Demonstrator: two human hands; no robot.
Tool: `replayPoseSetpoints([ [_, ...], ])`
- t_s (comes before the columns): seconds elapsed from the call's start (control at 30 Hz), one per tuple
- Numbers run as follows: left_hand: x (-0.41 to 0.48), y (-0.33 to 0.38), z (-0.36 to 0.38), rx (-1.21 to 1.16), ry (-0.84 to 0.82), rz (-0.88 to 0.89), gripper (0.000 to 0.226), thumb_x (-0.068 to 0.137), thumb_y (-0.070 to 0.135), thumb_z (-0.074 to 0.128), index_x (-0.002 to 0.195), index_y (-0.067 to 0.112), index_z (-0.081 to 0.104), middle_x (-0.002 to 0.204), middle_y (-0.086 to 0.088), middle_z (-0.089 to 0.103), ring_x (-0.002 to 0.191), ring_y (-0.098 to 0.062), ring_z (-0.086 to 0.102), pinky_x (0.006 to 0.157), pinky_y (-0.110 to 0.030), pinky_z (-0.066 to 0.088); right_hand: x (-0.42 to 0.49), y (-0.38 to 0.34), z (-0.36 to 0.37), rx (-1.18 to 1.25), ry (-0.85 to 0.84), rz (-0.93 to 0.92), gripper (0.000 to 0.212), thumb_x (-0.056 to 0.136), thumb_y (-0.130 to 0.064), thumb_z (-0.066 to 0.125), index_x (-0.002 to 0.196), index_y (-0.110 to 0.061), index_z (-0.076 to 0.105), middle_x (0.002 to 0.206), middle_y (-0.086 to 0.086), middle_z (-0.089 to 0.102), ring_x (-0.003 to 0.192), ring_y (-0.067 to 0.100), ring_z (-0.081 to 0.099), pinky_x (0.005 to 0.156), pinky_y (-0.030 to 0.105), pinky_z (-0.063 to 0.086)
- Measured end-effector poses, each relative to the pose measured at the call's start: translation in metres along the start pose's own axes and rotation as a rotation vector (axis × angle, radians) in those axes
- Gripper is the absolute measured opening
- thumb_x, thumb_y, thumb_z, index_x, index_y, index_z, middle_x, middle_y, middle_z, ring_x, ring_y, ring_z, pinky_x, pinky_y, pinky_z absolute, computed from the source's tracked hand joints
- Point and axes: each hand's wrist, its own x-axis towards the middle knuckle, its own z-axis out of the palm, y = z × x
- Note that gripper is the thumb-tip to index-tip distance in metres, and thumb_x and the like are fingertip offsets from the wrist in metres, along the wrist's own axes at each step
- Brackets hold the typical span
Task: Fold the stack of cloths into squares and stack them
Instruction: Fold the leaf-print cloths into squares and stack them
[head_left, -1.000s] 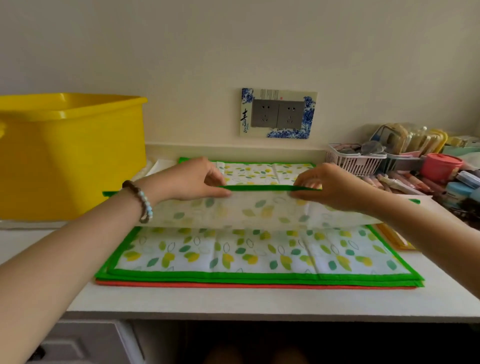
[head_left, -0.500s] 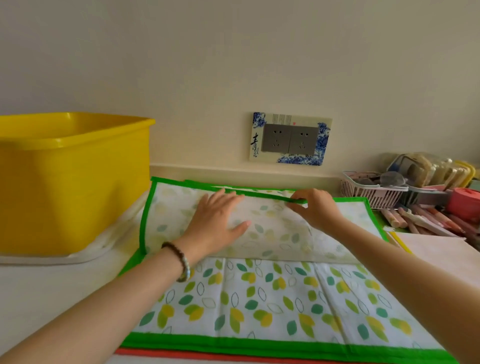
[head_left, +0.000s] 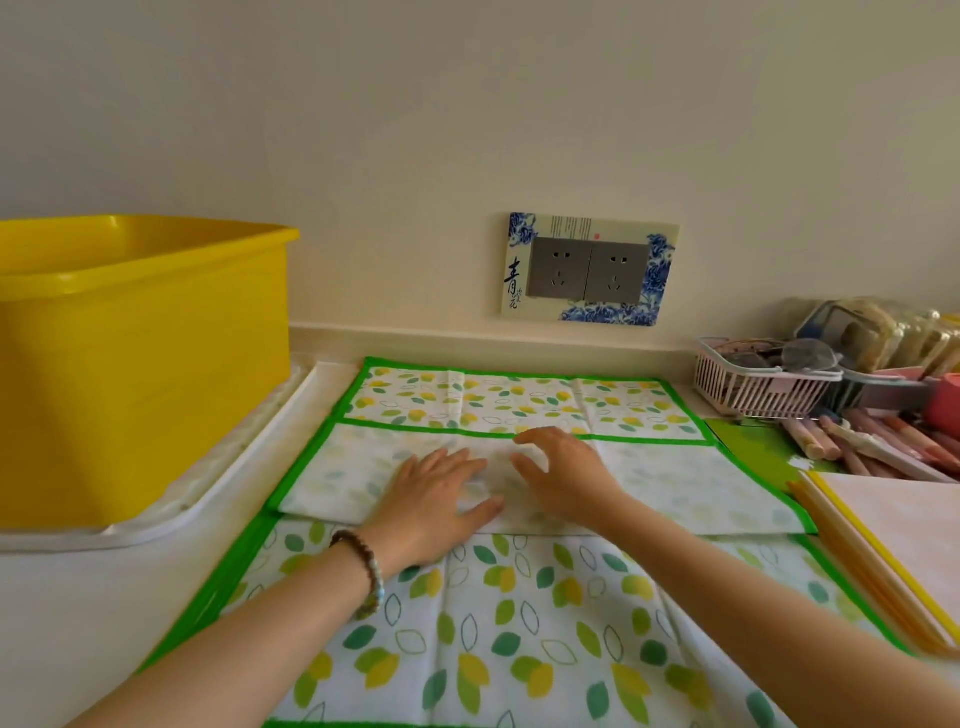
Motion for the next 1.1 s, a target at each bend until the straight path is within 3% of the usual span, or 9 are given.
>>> replayPoseSetpoints([
  [0.1,0.001,-0.001,0.003,0.018,0.006,-0.004,0.067,0.090,0.066,0.026,0.148,0.032,0.018,0.158,0.010,0.009,0.145,-0.011,0.002,0.119,-0.039,0.003,-0.004,-0.004,0.017,-0.085,-0.079,-0.020,0.044,0.098,-0.036,0.035,0.140,-0.022,0.039,0.148,0.000,0.037,0.135,0.018,0.034,0.112,0.032,0.024],
  [0.27,0.002,-0.003,0.004,0.004,0.002,-0.003,0.068,0.089,0.067,0.027,0.148,0.034,0.018,0.157,0.012,0.008,0.145,-0.011,0.001,0.119,-0.039,0.003,-0.012,0.012,0.021,-0.087,-0.129,0.005,0.053,0.098,-0.050,0.025,0.147,-0.033,0.023,0.156,-0.007,0.018,0.145,0.012,0.012,0.119,0.034,0.007],
  [0.6,-0.001,-0.003,0.002,0.005,-0.020,0.004,0.071,0.088,0.069,0.026,0.148,0.034,0.016,0.157,0.013,0.006,0.145,-0.012,0.000,0.119,-0.040,0.003,-0.048,0.117,-0.037,-0.203,-0.162,0.285,0.058,0.095,-0.059,0.019,0.148,-0.037,0.014,0.158,-0.007,0.010,0.146,0.014,0.009,0.118,0.037,0.005],
  [0.8,-0.001,-0.003,0.002,0.013,-0.040,0.006,0.107,0.059,0.092,0.008,0.149,0.034,0.014,0.158,0.013,0.004,0.146,-0.014,0.000,0.118,-0.042,0.001,-0.055,0.134,-0.051,-0.225,-0.189,0.372,0.058,0.096,-0.056,0.020,0.149,-0.032,0.015,0.158,-0.005,0.010,0.146,0.016,0.007,0.119,0.038,0.005],
  [0.93,0.001,-0.004,0.004,0.035,-0.044,0.015,0.118,0.050,0.098,0.008,0.149,0.033,0.012,0.158,0.011,0.002,0.146,-0.015,0.000,0.118,-0.044,0.001,-0.054,0.084,-0.045,-0.163,-0.126,0.227,0.057,0.098,-0.050,0.027,0.148,-0.025,0.022,0.157,-0.003,0.019,0.143,0.016,0.019,0.116,0.035,0.014],
  [1.1,0.002,-0.003,0.003,0.037,-0.047,0.004,0.119,0.050,0.098,0.011,0.149,0.033,0.012,0.158,0.011,0.003,0.146,-0.015,0.000,0.118,-0.045,0.001,-0.061,0.024,-0.016,-0.095,-0.193,-0.035,0.055,0.096,-0.055,0.027,0.147,-0.035,0.022,0.157,-0.010,0.015,0.145,0.011,0.009,0.117,0.035,0.003],
])
